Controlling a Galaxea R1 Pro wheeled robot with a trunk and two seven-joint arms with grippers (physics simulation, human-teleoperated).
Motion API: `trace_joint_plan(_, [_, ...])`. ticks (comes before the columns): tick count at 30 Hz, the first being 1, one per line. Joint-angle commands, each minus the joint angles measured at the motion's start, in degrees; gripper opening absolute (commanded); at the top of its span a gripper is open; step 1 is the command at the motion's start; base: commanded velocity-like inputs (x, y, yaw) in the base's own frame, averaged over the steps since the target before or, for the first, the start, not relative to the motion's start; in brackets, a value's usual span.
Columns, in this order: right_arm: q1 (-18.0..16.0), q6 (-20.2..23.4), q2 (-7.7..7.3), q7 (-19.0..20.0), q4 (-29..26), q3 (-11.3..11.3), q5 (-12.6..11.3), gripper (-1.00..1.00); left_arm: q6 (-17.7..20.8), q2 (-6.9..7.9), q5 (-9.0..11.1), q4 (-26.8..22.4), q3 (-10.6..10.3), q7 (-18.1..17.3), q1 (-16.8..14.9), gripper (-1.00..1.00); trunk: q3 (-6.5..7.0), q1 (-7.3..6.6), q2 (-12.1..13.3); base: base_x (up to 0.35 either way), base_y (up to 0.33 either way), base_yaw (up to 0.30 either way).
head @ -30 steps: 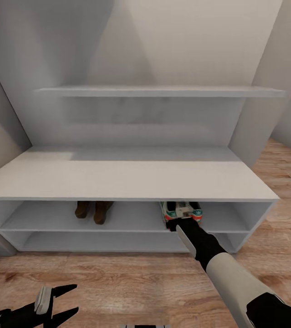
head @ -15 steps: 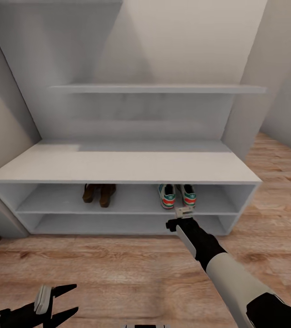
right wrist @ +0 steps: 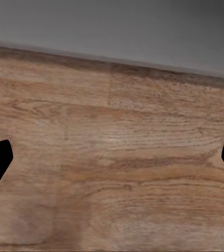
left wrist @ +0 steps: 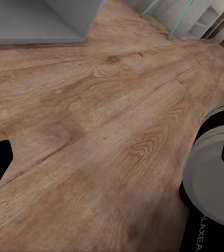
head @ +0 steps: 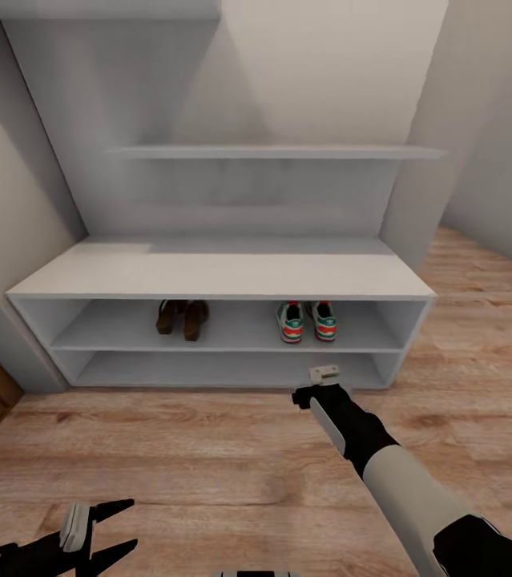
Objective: Pick up the two gym shoes and the two sandals from the corridor floor and place them onto the hallstand (shoe rack) in the corridor, making sure they are on the rack and not on the floor. Arrange them so the two gym shoes are next to each other and the two sandals are next to each other.
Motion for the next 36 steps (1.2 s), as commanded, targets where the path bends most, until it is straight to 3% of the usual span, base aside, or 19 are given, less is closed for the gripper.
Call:
trace_joint_plan(1, [0.0,0.1,-0.08,-0.5,0.2,0.3,-0.6,1.00,-0.6,0.03,0.1,0.0,0.0,0.0,0.0,1.00,-0.05,-0.05,0.0,-0.321,0.000,0.000])
trace_joint_plan(4, [0.1,-0.1,-0.11,-0.4,0.8,0.3,-0.6,1.00,-0.6,0.06,0.1,0.0,0.0,0.0,0.0,1.00,-0.05,-0.05,0.0,-0.241,0.000,0.000])
trace_joint_plan(9, [0.8,-7.2,-0.17,-0.1,3.2,0.3,-0.7,1.00,-0.6,0.23,0.1,0.0,0.2,0.9,0.0,1.00,-0.05,-0.05,0.0,-0.017,0.000,0.000])
trace_joint_plan(13, [1.8,-8.2,-0.16,0.0,3.4,0.3,-0.8,1.00,-0.5,0.99,0.1,0.0,0.2,0.9,0.0,1.00,-0.05,-0.05,0.0,0.000,0.000,0.000])
trace_joint_plan(25, [3.6,-10.8,-0.26,0.0,3.5,0.3,-0.7,1.00,-0.4,1.80,0.2,0.0,0.4,0.9,0.0,1.00,2.61,-0.36,0.1,0.000,0.000,0.000])
trace_joint_plan(36, [5.0,-11.1,-0.53,0.1,6.7,0.3,-0.7,1.00,-0.3,2.45,0.1,0.0,3.8,0.9,0.0,1.00,4.59,-2.77,4.6,0.000,0.000,0.000])
